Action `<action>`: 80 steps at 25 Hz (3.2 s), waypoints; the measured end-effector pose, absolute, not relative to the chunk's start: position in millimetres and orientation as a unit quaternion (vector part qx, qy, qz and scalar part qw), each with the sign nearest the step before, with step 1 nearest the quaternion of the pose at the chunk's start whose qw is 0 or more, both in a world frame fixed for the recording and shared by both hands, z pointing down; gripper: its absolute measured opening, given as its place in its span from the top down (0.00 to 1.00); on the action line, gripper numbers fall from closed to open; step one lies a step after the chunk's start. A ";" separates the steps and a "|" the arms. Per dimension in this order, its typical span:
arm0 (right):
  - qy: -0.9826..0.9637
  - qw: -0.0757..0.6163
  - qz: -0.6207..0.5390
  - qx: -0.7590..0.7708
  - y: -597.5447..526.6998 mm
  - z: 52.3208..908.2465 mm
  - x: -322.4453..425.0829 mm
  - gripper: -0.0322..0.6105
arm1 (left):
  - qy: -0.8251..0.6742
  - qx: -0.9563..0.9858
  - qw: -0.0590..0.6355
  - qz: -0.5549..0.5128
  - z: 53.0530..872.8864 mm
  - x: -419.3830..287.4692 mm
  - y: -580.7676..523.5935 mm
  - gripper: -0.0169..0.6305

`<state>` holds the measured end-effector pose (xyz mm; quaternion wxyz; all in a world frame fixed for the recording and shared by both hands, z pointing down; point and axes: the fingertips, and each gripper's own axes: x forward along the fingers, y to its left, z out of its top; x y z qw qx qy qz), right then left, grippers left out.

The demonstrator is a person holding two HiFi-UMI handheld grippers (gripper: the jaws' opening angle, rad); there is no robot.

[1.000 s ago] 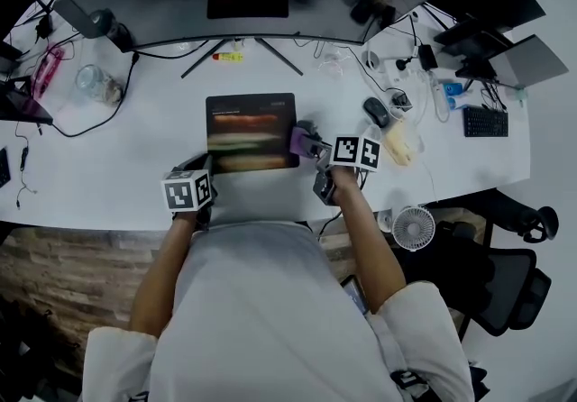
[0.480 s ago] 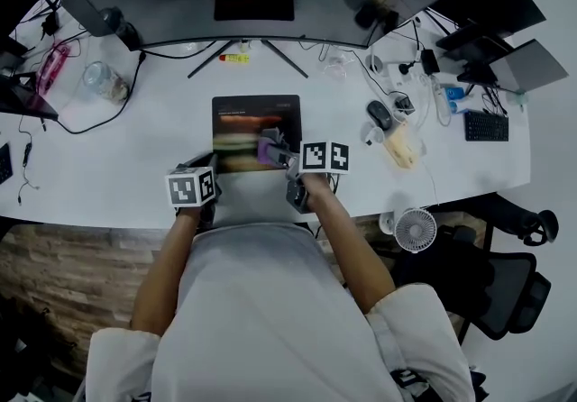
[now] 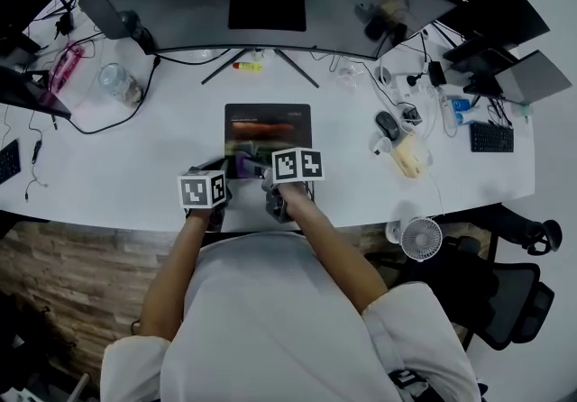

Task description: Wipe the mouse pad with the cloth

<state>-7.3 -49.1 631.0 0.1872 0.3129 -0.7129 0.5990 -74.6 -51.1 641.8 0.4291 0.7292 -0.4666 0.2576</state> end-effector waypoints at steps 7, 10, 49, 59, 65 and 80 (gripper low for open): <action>-0.724 0.194 0.587 0.307 -40.9 632.3 -24.0 0.66 | -0.466 0.727 0.434 0.257 643.0 -74.3 -48.3 0.97; -0.720 0.195 0.587 0.315 -41.3 632.6 -21.9 0.66 | -0.469 0.729 0.425 0.260 641.9 -74.0 -49.2 0.97; -0.700 0.202 0.604 0.322 -43.7 637.1 65.5 0.64 | -0.464 0.730 0.431 0.256 640.8 -74.0 -50.9 0.97; -0.696 0.208 0.601 0.334 -47.7 637.8 96.0 0.65 | -0.462 0.732 0.427 0.262 640.2 -77.2 -53.8 0.97; -0.692 0.215 0.596 0.346 -45.7 637.0 121.8 0.65 | -0.456 0.732 0.436 0.257 641.8 -71.6 -52.2 0.97; -0.696 0.207 0.560 0.400 -42.9 621.6 171.2 0.66 | -0.440 0.747 0.428 0.256 637.4 -66.9 -45.4 0.97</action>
